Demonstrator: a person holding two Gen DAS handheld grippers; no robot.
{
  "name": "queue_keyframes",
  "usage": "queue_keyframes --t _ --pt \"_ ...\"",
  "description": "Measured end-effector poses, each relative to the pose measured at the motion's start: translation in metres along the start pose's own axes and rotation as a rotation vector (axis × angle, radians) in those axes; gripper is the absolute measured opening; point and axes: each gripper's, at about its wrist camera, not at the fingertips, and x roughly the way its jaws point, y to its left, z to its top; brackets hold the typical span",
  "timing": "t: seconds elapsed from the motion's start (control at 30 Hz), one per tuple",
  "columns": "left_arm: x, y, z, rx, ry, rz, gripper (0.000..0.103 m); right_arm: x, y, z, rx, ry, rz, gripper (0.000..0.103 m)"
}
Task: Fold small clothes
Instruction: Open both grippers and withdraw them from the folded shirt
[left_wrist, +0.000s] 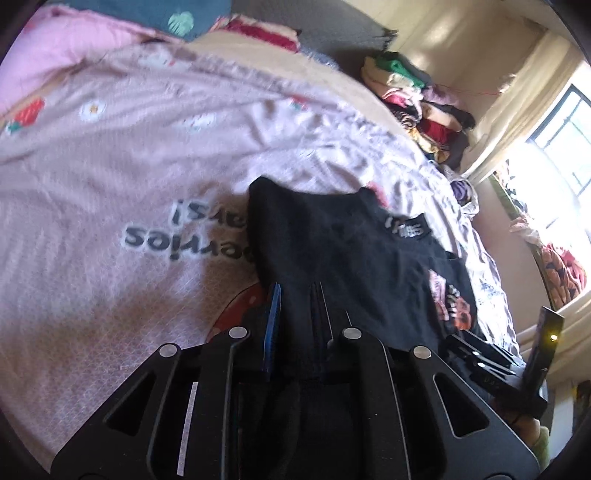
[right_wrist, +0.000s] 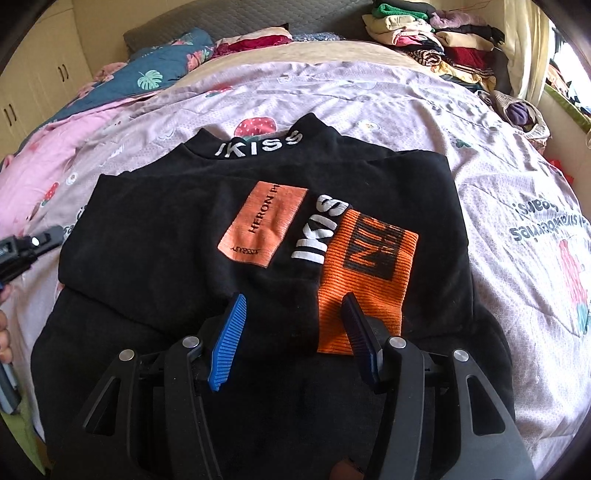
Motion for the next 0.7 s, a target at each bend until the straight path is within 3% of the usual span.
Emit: queue_keyframes --t 0.13,0.4,0.6,0.7 --pt "0.004 -0.021 0.000 0.046 0.018 -0.060 0.009 -0.001 -0.001 -0.002 0.015 -0.006 -0.003 0.053" --pt "0.036 -0.036 -0.014 0.098 0.130 -0.048 0.029 -0.009 -0.006 -0.007 0.050 -0.013 -0.004 0.056" --pt "0.043 -0.029 -0.020 0.075 0.148 -0.036 0.030 -0.015 -0.009 -0.013 0.088 -0.025 -0.001 0.059" --pt "0.042 -0.031 -0.023 0.082 0.143 -0.029 0.033 -0.021 -0.010 -0.015 0.117 -0.048 0.002 0.067"
